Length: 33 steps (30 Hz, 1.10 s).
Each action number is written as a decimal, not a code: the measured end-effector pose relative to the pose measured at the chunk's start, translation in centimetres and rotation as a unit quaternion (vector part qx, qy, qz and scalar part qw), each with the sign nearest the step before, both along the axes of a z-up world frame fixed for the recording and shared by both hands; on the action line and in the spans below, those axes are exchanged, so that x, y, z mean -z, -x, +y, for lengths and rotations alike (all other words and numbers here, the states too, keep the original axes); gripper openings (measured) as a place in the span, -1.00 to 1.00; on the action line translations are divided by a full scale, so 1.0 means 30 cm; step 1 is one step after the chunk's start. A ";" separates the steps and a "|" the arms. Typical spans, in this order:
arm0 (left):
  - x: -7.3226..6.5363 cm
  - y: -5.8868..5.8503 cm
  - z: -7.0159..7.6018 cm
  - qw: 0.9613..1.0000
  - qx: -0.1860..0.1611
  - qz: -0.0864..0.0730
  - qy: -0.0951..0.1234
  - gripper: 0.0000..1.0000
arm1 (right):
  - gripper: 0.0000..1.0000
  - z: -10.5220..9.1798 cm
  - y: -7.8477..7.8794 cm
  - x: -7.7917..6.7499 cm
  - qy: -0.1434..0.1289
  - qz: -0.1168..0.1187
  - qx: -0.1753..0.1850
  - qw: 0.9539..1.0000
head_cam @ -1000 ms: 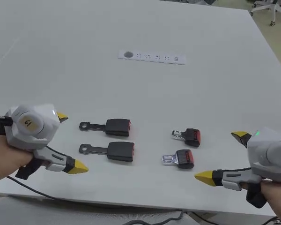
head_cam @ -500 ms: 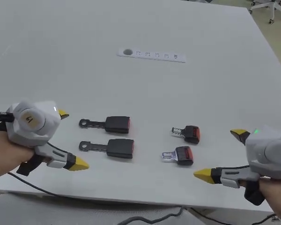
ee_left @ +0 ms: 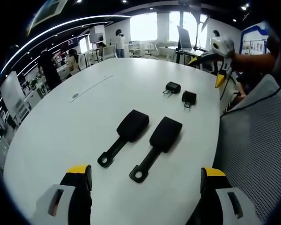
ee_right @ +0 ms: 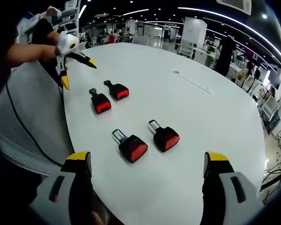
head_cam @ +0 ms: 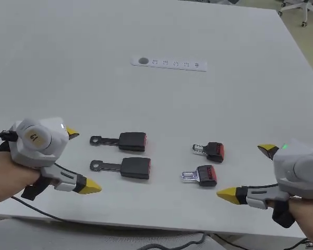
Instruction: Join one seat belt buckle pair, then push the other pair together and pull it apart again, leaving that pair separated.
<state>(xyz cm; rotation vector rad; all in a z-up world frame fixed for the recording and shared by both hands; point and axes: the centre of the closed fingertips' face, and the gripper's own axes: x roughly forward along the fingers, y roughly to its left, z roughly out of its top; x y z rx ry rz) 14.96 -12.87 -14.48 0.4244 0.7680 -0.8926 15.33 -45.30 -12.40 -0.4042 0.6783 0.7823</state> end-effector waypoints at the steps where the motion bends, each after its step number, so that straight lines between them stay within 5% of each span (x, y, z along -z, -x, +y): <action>1: 0.000 0.000 0.000 1.000 0.002 -0.001 -0.002 0.96 | 0.99 -0.002 -0.002 0.004 -0.001 0.001 0.000 1.000; 19: -0.011 -0.013 -0.003 1.000 0.006 -0.013 -0.004 0.96 | 0.88 0.006 0.000 0.025 -0.002 0.016 -0.015 1.000; 33: -0.006 -0.012 0.009 1.000 0.002 -0.014 -0.017 1.00 | 0.98 0.015 0.004 0.026 0.007 0.005 -0.025 1.000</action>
